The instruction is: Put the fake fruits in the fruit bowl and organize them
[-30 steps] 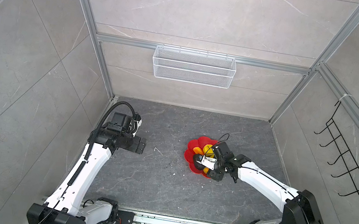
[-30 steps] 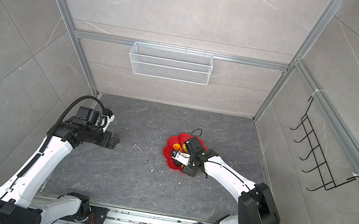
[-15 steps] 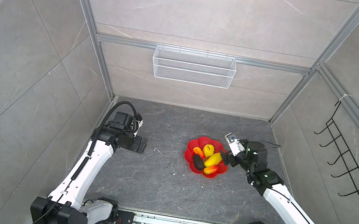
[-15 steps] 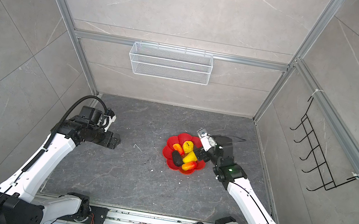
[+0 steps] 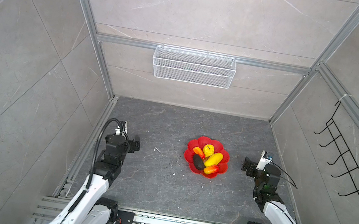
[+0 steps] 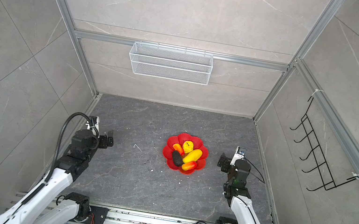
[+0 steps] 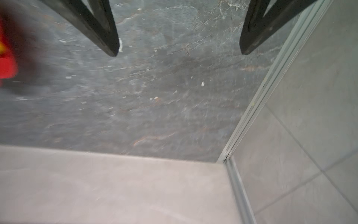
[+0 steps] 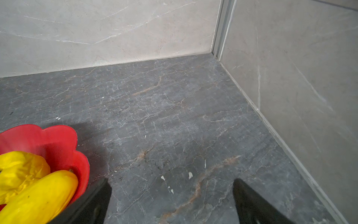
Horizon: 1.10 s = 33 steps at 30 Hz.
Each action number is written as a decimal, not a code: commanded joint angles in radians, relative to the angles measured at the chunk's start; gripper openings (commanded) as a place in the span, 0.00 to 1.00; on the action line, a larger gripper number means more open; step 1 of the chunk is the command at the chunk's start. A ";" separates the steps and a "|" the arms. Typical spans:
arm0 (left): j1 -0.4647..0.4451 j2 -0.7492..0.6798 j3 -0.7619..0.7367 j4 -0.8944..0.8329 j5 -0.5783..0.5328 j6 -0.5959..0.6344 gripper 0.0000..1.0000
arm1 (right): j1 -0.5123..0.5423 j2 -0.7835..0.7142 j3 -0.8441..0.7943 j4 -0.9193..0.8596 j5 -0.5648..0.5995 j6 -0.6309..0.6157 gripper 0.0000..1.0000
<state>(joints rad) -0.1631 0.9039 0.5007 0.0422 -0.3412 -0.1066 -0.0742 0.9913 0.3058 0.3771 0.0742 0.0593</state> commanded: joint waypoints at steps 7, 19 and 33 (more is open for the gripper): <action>0.004 0.225 -0.152 0.432 -0.217 0.039 1.00 | 0.065 0.161 -0.071 0.345 -0.002 -0.008 1.00; 0.031 0.572 -0.053 0.658 -0.099 0.174 1.00 | 0.091 0.497 0.020 0.529 -0.006 0.011 1.00; 0.197 0.607 -0.142 0.831 0.253 0.106 1.00 | 0.095 0.524 0.026 0.563 -0.017 0.002 1.00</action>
<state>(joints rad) 0.0280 1.4975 0.3595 0.7490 -0.1570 0.0078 0.0132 1.5173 0.3164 0.9211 0.0570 0.0570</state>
